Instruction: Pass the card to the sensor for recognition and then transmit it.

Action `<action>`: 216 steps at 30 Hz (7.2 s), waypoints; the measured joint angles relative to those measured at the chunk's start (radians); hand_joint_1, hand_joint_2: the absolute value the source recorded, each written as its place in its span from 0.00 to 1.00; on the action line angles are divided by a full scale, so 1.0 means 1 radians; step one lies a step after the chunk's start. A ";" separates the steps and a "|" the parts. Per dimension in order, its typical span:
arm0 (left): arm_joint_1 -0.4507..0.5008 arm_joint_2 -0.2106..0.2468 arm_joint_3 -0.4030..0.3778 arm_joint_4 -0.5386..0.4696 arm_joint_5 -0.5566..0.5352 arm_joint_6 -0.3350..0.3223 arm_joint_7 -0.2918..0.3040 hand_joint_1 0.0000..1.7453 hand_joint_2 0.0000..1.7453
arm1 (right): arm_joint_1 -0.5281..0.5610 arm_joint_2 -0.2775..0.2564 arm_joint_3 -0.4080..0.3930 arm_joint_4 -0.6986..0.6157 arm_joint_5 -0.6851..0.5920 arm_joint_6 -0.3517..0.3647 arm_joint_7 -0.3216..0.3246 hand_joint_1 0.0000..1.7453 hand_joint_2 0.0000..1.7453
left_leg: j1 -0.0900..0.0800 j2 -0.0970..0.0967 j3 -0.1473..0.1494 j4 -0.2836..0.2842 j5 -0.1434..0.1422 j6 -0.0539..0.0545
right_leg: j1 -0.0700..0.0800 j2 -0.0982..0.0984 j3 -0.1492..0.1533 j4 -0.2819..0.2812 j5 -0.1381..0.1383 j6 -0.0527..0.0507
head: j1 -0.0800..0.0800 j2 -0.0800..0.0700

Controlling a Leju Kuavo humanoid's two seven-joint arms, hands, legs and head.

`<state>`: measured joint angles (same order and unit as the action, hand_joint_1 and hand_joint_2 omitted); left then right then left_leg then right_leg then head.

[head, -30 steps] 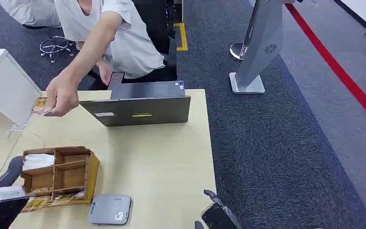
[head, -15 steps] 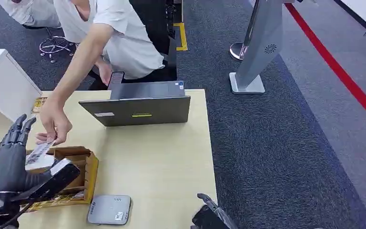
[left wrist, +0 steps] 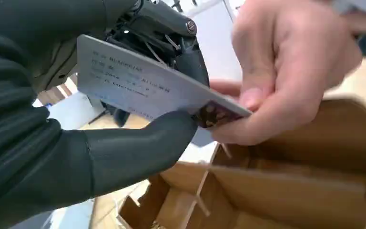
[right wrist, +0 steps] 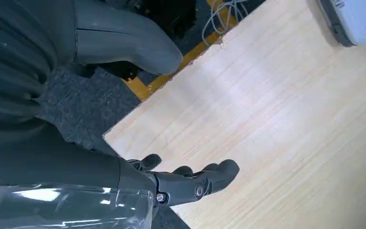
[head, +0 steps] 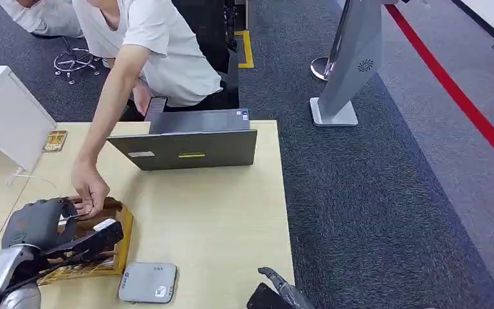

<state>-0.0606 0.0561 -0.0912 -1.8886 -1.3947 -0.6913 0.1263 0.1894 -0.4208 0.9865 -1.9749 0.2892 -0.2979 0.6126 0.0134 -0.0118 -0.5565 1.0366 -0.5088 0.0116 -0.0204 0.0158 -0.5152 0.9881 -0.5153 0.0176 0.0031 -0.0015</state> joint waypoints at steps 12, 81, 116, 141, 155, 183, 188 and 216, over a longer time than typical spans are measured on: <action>-0.024 0.062 -0.056 0.084 -0.096 -0.090 0.048 1.00 1.00 | 0.018 0.019 -0.042 0.054 0.032 0.118 -0.032 0.00 1.00 | 0.000 0.000 0.000 0.000 0.000 -0.001 | 0.000 0.000 0.000 0.001 0.000 0.000 | -0.001 0.000; 0.183 0.020 -0.474 0.048 -0.051 -0.034 0.090 1.00 1.00 | 0.010 0.035 -0.076 -0.008 0.112 0.291 0.022 0.00 1.00 | -0.002 -0.001 0.000 0.000 0.001 -0.001 | -0.001 -0.001 -0.001 0.002 0.000 0.000 | -0.001 0.000; -0.310 0.052 -0.441 -0.014 -0.140 0.509 0.018 1.00 1.00 | 0.003 -0.057 -0.037 -0.011 0.123 0.222 -0.120 0.00 1.00 | -0.002 -0.005 -0.001 0.000 0.008 -0.005 | 0.000 -0.006 -0.002 0.005 0.003 -0.002 | -0.002 0.000; -0.422 0.071 -0.399 0.151 -0.140 0.418 0.050 0.00 1.00 | -0.009 -0.072 -0.006 -0.008 0.109 0.178 -0.068 0.00 1.00 | -0.002 -0.005 -0.004 0.000 0.009 -0.006 | 0.000 -0.006 -0.005 0.006 0.004 -0.003 | -0.001 0.000; -0.394 0.041 -0.391 0.121 -0.140 0.394 0.045 0.00 1.00 | -0.007 -0.072 0.023 -0.027 0.117 0.142 -0.039 0.00 1.00 | -0.002 -0.005 -0.004 0.000 0.009 -0.006 | 0.000 -0.006 -0.005 0.006 0.004 -0.003 | -0.001 0.000; 0.319 0.217 -0.401 -0.227 -0.085 0.261 0.083 0.00 1.00 | 0.076 -0.003 -0.048 -0.027 0.223 0.138 0.041 0.00 1.00 | -0.002 -0.002 -0.008 -0.002 0.008 -0.008 | 0.000 -0.002 -0.012 0.007 0.003 -0.004 | -0.001 0.000; 0.355 0.232 -0.392 -0.236 -0.066 0.270 0.135 0.00 1.00 | 0.088 0.009 -0.063 -0.028 0.238 0.141 0.041 0.00 1.00 | -0.002 -0.002 -0.008 -0.002 0.008 -0.008 | 0.000 -0.002 -0.012 0.007 0.003 -0.004 | -0.001 0.000; 0.472 0.011 -0.114 -0.229 -0.137 0.414 0.059 0.00 1.00 | 0.137 0.049 -0.122 -0.042 0.277 0.198 0.041 0.00 1.00 | -0.002 -0.002 -0.008 -0.002 0.008 -0.008 | 0.000 -0.003 -0.012 0.006 0.003 -0.004 | -0.001 0.000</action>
<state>0.4115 0.0671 -0.2052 -2.1179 -1.5316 -0.2777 0.1857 0.3262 -0.3719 0.8644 -2.0165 0.5657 -0.1003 0.6538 0.0112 -0.0142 -0.5649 1.0349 -0.5010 0.0038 -0.0204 0.0133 -0.5270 0.9945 -0.5124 0.0135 0.0019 -0.0015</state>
